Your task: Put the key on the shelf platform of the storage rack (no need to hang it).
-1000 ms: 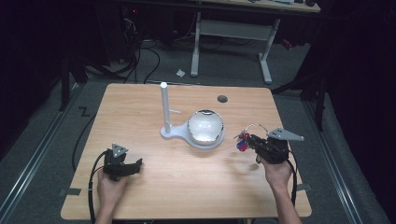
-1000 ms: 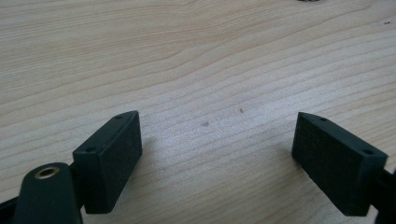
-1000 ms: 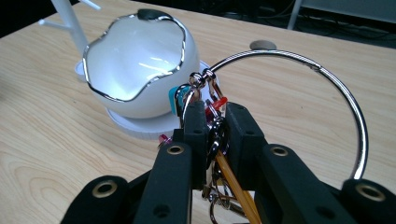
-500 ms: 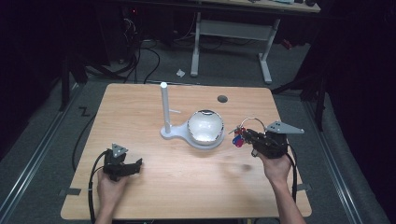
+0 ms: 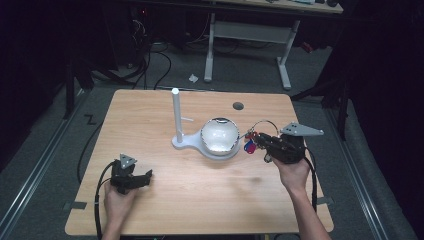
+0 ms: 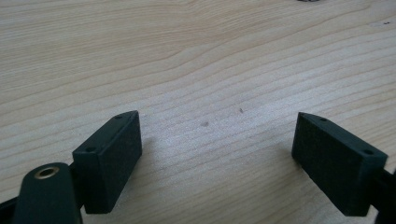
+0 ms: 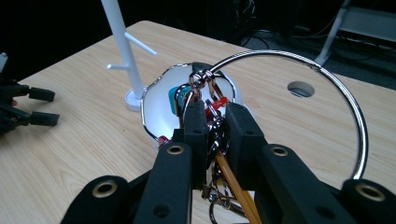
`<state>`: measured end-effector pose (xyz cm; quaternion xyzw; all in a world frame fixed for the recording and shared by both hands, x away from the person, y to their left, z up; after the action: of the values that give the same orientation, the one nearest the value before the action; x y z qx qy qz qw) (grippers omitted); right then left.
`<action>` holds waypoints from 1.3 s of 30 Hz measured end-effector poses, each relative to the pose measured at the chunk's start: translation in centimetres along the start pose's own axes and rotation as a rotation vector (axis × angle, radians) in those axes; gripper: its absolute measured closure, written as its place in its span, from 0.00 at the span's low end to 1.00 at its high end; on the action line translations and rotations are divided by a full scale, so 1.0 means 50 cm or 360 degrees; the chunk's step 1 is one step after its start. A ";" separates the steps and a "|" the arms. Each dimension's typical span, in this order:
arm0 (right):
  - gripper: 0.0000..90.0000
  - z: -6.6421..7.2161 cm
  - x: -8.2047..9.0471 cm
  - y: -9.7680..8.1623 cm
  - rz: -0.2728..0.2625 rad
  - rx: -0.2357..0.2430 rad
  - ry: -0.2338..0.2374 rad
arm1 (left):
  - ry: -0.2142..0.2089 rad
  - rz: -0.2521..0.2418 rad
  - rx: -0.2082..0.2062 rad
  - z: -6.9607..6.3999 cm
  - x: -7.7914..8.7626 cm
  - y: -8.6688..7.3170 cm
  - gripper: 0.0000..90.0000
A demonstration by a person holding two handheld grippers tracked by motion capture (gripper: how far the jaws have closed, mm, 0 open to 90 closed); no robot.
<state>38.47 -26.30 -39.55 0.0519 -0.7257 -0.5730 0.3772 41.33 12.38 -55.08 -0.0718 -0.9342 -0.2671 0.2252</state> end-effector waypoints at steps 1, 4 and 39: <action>0.89 0.001 -0.001 0.004 -0.0002 0.0001 0.0007 | 0.0000 0.0000 0.0002 0.000 0.000 0.000 0.18; 0.89 0.005 -0.004 0.012 0.0000 0.0017 0.0016 | 0.0003 -0.0003 0.0002 0.000 0.000 0.000 0.18; 0.89 0.070 -0.087 0.136 -0.0029 0.0146 0.0257 | -0.0002 0.0003 -0.0002 0.000 0.000 0.000 0.18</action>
<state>41.89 -19.01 -35.96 0.1218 -0.7178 -0.5366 0.4265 41.32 12.38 -55.08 -0.0728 -0.9342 -0.2674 0.2248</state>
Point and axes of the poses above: each handheld gripper's, and its own axes: x roughly backward along the jaws, y roughly out of its top, z roughly to its left, the point moved 3 cm from there along -x, roughly forward along the jaws, and after that the axes turned 8 degrees about x, right-handed, at the moved point
